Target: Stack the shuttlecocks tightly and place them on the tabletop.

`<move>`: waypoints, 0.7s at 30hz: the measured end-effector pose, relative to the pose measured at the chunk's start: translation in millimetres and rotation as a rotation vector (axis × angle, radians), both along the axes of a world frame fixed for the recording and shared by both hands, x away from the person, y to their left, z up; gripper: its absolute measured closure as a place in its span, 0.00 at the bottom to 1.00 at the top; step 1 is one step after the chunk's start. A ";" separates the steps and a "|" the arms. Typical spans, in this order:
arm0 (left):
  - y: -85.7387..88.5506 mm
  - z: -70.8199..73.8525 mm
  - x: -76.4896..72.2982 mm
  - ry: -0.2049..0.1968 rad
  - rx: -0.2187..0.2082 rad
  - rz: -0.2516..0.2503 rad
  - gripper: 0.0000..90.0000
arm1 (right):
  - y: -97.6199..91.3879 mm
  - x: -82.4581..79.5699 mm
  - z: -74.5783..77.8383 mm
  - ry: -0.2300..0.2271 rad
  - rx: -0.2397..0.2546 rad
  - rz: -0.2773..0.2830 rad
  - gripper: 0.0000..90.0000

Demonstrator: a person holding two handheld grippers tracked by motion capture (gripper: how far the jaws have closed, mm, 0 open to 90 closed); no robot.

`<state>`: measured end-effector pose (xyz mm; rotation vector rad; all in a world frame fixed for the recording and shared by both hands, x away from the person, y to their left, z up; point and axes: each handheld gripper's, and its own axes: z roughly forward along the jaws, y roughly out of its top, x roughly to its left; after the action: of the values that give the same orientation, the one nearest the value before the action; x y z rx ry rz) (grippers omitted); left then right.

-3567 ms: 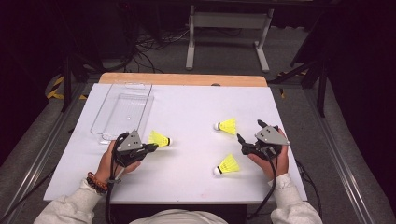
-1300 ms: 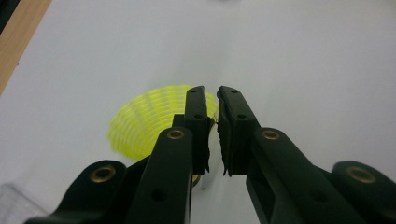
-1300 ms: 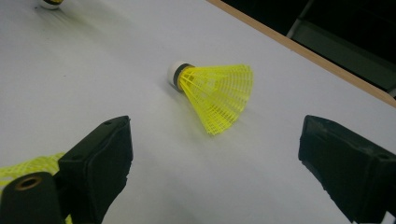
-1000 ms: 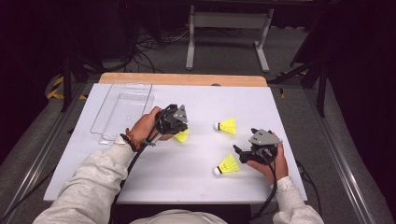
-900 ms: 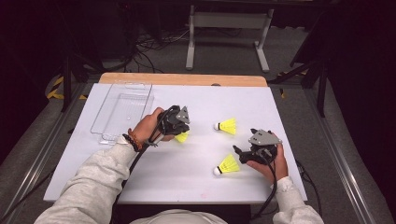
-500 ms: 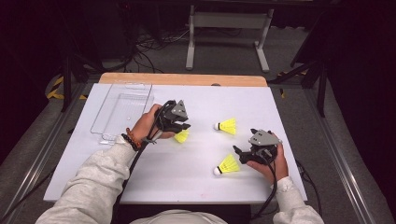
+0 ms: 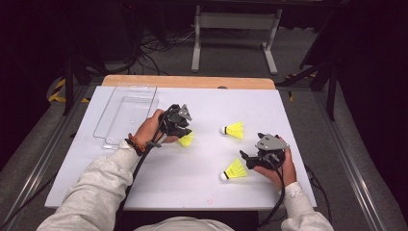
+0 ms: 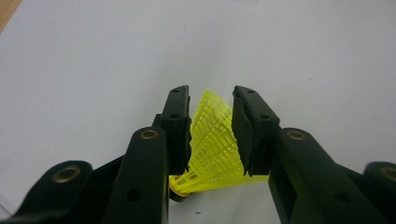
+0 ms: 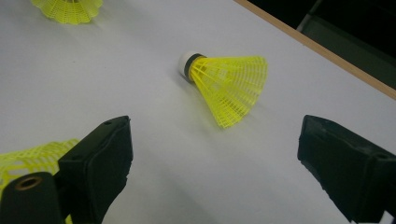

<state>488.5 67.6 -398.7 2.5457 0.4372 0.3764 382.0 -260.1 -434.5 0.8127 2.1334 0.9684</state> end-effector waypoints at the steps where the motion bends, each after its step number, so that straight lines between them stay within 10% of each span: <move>1: 0.5 -0.2 0.6 0.000 0.001 0.008 0.81 | 0.3 -0.1 0.0 0.000 -0.001 0.001 0.13; 13: 10.8 -5.7 13.2 0.001 -0.012 0.148 0.84 | 1.3 0.7 -1.2 0.007 -0.008 0.008 0.13; 21: 12.0 -2.6 15.7 -0.001 -0.030 0.155 0.96 | 2.0 1.0 -2.0 0.013 -0.016 0.010 0.13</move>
<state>504.2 79.6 -401.2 2.4901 0.6372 0.4238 383.0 -258.1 -436.5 0.8027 2.1556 0.9527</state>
